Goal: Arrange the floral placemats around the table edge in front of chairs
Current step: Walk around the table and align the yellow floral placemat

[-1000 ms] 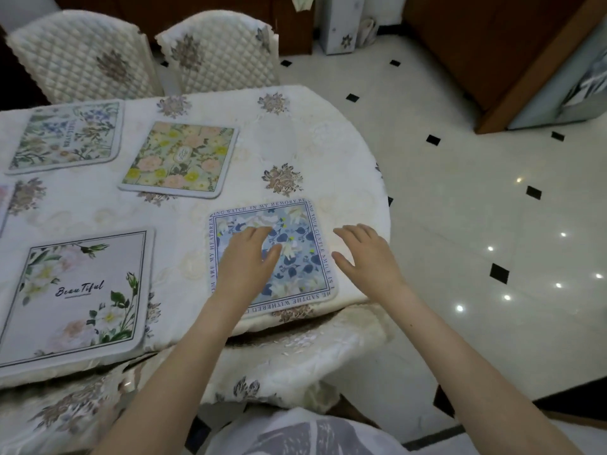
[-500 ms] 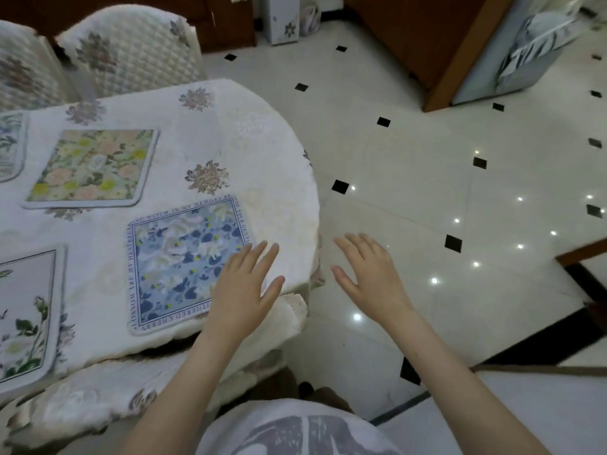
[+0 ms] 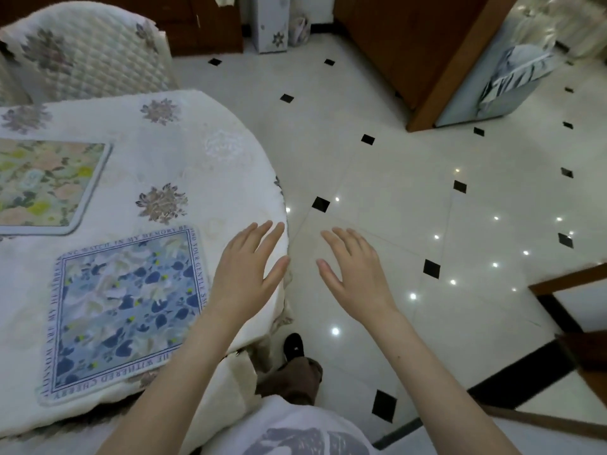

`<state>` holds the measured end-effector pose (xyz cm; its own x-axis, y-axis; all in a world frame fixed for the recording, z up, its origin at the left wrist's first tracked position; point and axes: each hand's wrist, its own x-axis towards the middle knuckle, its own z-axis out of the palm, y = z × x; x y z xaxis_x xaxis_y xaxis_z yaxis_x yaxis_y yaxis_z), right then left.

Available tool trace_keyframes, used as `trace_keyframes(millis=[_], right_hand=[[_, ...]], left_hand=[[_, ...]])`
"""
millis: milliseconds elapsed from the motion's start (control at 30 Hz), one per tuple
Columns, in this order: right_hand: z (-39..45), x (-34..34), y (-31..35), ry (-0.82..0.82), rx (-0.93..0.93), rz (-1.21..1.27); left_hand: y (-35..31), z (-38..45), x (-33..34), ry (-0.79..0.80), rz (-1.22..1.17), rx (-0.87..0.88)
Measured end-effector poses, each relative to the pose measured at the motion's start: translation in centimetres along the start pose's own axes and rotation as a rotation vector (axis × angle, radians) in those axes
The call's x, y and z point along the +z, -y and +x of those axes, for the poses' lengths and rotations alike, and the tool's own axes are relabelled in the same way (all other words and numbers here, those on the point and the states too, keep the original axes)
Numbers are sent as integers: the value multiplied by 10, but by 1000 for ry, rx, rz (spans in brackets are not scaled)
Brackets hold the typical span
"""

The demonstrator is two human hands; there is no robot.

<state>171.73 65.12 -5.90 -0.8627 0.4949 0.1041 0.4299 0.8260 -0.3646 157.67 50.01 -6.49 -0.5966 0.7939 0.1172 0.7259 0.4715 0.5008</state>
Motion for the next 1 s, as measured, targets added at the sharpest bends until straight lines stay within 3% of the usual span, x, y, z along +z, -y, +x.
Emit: trace_keyframes(millis=[467,733,1000], right_hand=[[196,15,-26,205,-298,34],[283,18,-31,274,-466,60],[384,19,-81,381,-628,76]], left_hand=[[41,117,4,-100,43,-360],[40,162,-3,-160,86,-541],[20,255,24,-253,143,-689]])
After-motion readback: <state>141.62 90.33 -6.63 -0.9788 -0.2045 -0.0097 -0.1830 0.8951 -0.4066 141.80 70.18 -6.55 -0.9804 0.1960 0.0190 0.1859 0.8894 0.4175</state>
